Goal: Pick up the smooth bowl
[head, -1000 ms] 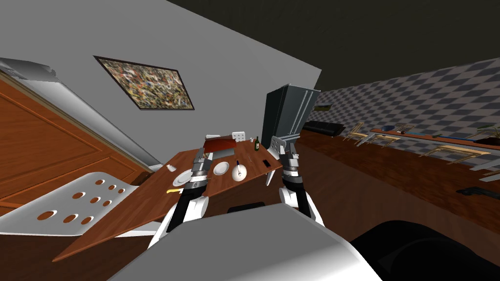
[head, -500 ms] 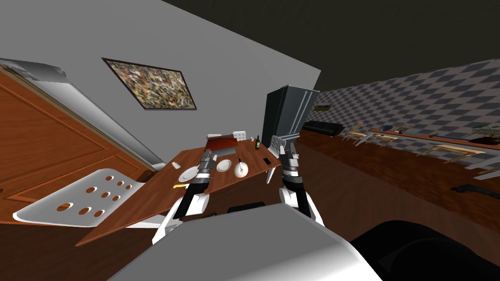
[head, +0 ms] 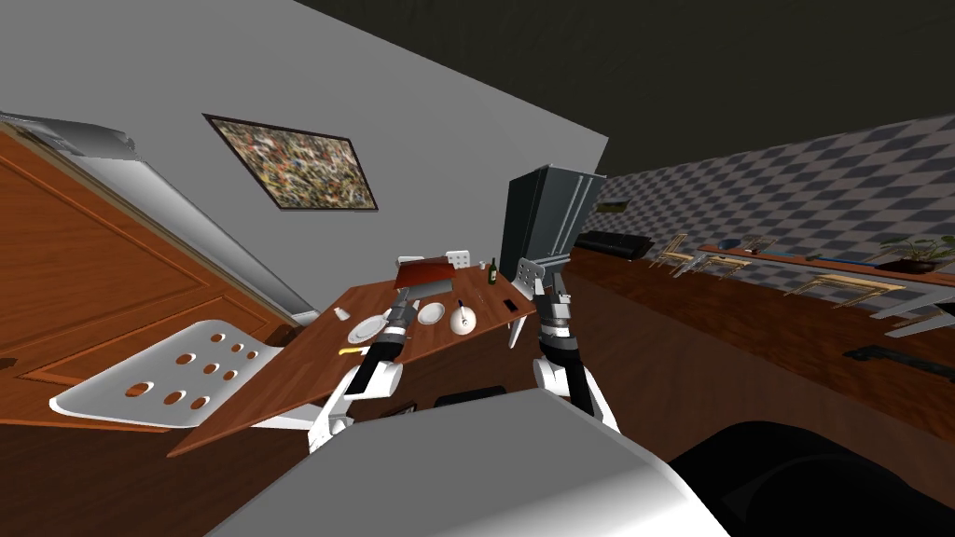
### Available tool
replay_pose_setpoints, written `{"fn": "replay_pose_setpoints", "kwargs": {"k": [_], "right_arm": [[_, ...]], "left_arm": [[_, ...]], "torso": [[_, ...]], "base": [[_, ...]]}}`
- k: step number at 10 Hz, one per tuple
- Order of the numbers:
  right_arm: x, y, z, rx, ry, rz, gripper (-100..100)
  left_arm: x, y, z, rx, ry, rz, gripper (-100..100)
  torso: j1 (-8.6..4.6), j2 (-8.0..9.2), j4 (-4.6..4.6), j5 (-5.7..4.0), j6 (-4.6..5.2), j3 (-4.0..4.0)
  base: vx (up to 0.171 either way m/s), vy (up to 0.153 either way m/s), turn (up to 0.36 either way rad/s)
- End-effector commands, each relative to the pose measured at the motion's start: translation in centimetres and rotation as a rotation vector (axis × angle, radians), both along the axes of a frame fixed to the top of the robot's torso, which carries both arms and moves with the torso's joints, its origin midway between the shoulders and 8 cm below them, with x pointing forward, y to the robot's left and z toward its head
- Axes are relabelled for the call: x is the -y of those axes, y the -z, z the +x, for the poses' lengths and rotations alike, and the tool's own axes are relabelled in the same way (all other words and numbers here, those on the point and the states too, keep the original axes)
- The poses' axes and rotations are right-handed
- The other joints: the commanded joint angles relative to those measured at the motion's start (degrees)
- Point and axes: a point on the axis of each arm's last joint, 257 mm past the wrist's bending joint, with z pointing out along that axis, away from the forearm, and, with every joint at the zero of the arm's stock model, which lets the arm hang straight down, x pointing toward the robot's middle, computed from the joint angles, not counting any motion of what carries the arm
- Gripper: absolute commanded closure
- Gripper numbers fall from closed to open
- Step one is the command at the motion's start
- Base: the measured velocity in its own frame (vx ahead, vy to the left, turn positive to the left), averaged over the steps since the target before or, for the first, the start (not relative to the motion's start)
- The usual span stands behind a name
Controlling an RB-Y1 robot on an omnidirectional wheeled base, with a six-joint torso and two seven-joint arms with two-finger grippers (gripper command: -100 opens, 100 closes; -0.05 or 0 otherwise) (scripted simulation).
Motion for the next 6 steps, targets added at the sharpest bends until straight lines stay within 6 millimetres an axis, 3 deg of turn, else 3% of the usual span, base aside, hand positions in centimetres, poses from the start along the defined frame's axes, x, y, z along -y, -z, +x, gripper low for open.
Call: {"fn": "replay_pose_setpoints", "kwargs": {"k": [1,4,5,6], "right_arm": [[0.0,0.0,0.0,0.0,0.0,0.0,0],[0.0,0.0,0.0,0.0,0.0,0.0,0],[0.0,0.0,0.0,0.0,0.0,0.0,0],[0.0,0.0,0.0,0.0,0.0,0.0,0]], "left_arm": [[-0.4,2.1,1.3,-0.068,0.001,-0.032,-100],[-1.1,5.1,2.8,-0.163,-0.006,-0.076,-100],[-1.1,5.1,2.8,-0.163,-0.006,-0.076,-100],[-1.5,6.7,3.5,-0.211,-0.013,-0.101,-100]], "torso": [[0.0,0.0,0.0,0.0,0.0,0.0],[0.01,-0.01,0.0,0.01,-0.01,0.0],[-0.03,-0.05,-0.01,-0.01,0.0,-0.03],[-0.06,-0.09,-0.02,-0.01,-0.01,-0.05]], "base": [[-0.046,0.035,-0.037],[-0.039,0.03,-0.035],[-0.017,0.014,-0.017],[-0.017,0.018,-0.033]]}}
